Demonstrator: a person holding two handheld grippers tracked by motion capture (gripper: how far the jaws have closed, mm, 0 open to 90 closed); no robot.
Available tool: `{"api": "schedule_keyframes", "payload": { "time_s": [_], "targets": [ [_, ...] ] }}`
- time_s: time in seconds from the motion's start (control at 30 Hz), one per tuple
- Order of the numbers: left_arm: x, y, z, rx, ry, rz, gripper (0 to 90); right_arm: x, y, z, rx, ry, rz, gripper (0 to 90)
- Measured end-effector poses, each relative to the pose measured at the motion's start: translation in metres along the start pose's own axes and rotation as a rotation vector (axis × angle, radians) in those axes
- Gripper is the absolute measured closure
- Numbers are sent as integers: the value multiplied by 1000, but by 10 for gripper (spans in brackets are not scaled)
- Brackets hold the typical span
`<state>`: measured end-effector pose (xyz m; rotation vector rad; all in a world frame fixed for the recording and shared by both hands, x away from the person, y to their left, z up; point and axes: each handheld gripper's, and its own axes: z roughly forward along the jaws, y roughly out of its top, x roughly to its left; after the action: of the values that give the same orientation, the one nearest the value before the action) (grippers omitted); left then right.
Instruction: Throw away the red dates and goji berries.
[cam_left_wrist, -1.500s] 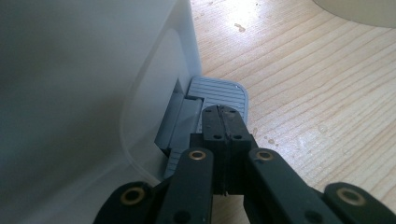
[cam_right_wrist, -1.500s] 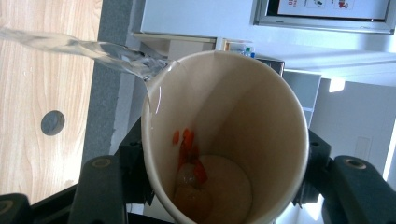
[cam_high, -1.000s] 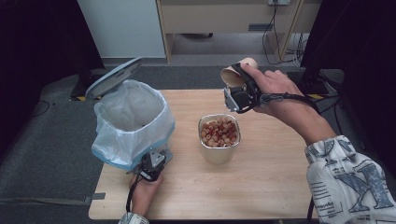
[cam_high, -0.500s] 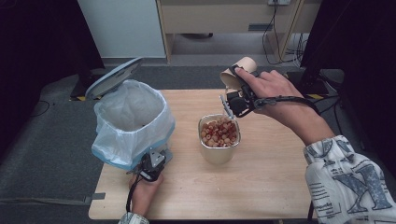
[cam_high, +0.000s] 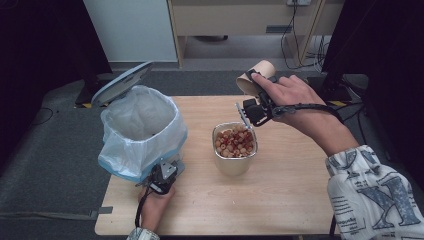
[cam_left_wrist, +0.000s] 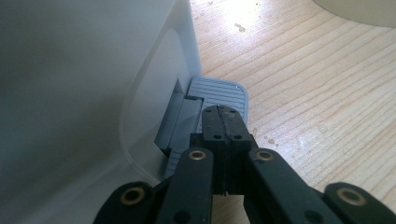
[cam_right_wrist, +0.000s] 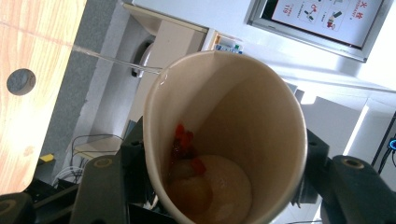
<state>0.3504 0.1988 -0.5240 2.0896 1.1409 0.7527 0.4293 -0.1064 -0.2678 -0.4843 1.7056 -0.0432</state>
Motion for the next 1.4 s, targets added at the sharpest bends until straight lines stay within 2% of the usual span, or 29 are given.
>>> {"api": "schedule_keyframes", "payload": {
  "time_s": [0.13, 1.4],
  "targets": [
    [0, 0, 0, 0, 0, 1, 893, 1, 1, 1, -3, -3, -10, 399],
    [0, 0, 0, 0, 1, 3, 892, 1, -3, -1, 0, -14, -2, 401]
  ]
}}
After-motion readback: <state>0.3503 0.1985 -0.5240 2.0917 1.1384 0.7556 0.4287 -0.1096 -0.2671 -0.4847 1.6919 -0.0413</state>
